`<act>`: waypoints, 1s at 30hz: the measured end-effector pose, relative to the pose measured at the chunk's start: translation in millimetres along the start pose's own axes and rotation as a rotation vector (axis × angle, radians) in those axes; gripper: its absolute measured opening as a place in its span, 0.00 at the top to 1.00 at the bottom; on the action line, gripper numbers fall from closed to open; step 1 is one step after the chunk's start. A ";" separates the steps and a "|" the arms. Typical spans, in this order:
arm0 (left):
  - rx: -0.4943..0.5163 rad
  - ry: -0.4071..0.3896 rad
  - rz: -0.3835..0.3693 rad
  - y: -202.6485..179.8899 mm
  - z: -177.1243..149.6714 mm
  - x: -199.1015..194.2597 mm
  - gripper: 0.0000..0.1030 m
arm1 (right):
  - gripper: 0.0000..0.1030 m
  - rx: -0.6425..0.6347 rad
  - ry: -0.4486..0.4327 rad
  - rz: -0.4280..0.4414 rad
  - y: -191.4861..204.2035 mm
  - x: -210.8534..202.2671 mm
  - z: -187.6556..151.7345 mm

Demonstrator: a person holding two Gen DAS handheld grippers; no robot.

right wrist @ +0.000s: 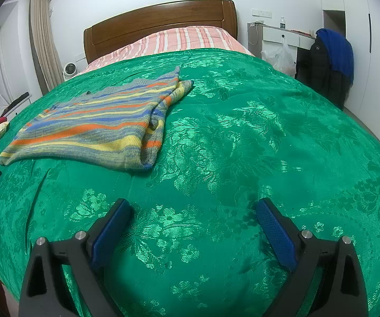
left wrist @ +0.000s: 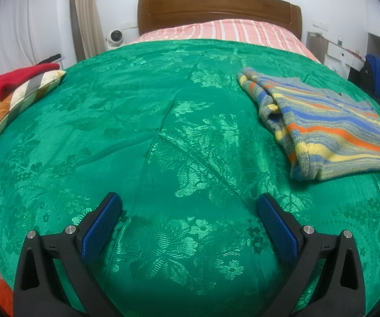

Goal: Fold small clothes

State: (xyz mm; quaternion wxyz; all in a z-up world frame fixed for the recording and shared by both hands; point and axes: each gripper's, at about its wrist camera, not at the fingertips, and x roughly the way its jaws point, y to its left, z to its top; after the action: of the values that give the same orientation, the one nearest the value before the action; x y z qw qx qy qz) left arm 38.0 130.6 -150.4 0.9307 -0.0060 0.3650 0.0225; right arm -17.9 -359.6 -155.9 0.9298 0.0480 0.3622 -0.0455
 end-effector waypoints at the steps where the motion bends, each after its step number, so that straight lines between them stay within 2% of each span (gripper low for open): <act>1: 0.000 0.000 0.000 0.0 0.0 0.1 0.00 | 0.07 0.000 0.000 0.000 0.0 0.0 0.0; 13: 0.012 0.003 -0.008 2.6 7.7 -8.6 0.02 | 0.07 0.000 0.001 -0.001 0.3 -0.4 -0.3; 15: 0.032 -0.047 0.011 -1.8 12.6 -26.0 0.02 | 0.07 -0.002 0.009 0.003 0.6 -1.6 1.2; 16: 0.056 -0.099 -0.002 -8.0 16.9 -40.8 0.02 | 0.07 0.003 0.015 0.009 -0.4 -3.4 2.6; 17: 0.087 -0.133 -0.033 -17.1 20.6 -52.4 0.02 | 0.07 0.012 0.018 0.016 -1.7 -5.1 4.0; 19: 0.160 -0.150 -0.108 -42.1 26.1 -66.8 0.02 | 0.07 0.055 0.008 0.048 -7.5 -11.5 7.1; 23: 0.403 -0.040 -0.387 -142.7 33.4 -72.6 0.02 | 0.07 0.135 -0.060 0.071 -23.9 -25.3 13.3; 25: 0.494 -0.006 -0.481 -187.6 33.3 -69.2 0.13 | 0.07 0.160 -0.082 0.070 -31.2 -31.0 16.2; 26: 0.560 0.018 -0.531 -221.7 33.7 -64.0 0.22 | 0.07 0.177 -0.091 0.075 -36.4 -34.2 17.6; 27: 0.597 0.035 -0.560 -243.3 33.5 -59.9 0.24 | 0.07 0.190 -0.094 0.082 -40.5 -36.7 19.2; 30: 0.714 0.072 -0.620 -311.3 30.3 -42.7 0.24 | 0.07 0.221 -0.083 0.123 -53.3 -40.7 28.3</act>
State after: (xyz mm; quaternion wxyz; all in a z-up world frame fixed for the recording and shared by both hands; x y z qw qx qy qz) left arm 41.8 -181.2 -100.7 0.8242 0.2049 0.3628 -0.3837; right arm -35.3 -413.9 -110.6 0.9340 0.1704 0.3127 -0.0300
